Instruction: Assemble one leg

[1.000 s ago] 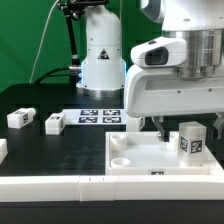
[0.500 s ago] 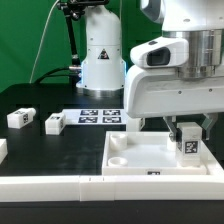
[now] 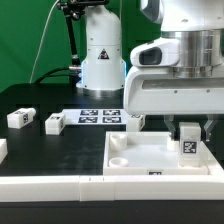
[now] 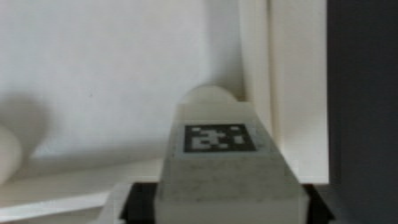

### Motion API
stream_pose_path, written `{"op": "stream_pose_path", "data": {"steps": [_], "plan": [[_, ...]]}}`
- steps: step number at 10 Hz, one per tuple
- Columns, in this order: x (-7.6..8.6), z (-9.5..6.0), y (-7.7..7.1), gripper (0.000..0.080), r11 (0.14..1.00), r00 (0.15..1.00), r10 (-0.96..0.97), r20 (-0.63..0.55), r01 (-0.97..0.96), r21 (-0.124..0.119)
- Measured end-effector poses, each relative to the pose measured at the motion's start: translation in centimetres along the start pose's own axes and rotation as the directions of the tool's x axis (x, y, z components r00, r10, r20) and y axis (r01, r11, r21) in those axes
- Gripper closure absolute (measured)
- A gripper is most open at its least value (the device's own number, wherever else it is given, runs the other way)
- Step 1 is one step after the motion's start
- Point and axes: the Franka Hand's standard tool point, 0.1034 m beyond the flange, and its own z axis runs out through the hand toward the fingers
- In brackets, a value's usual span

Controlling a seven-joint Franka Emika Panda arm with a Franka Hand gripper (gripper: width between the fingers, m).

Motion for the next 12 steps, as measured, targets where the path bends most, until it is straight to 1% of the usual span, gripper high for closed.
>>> {"op": "stream_pose_path", "data": {"steps": [1, 2, 3, 5, 6, 8, 9, 10, 11, 12], "plan": [[0.1, 0.0, 0.3, 0.051, 0.994, 0.994, 0.111, -0.002, -0.111, -0.003], [0.3, 0.0, 0.8, 0.0507, 0.978, 0.978, 0.207, -0.011, -0.207, -0.005], [0.6, -0.1, 1.6, 0.0507, 0.951, 0.951, 0.309, -0.019, -0.309, -0.009], [0.8, -0.2, 2.6, 0.0499, 0.89, 0.89, 0.454, -0.032, -0.455, -0.021], [0.9, -0.2, 3.2, 0.0496, 0.861, 0.861, 0.507, -0.041, -0.508, -0.032], [1.0, -0.3, 3.5, 0.0496, 0.846, 0.847, 0.529, -0.048, -0.531, -0.038], [0.9, -0.2, 3.5, 0.0422, 0.847, 0.847, 0.529, -0.047, -0.531, -0.038], [0.9, -0.2, 3.4, 0.0246, 0.847, 0.848, 0.529, -0.047, -0.53, -0.038], [0.9, -0.1, 3.4, 0.0246, 0.847, 0.848, 0.528, -0.047, -0.53, -0.039], [0.9, -0.1, 3.4, 0.017, 0.847, 0.848, 0.528, -0.046, -0.53, -0.039]]}}
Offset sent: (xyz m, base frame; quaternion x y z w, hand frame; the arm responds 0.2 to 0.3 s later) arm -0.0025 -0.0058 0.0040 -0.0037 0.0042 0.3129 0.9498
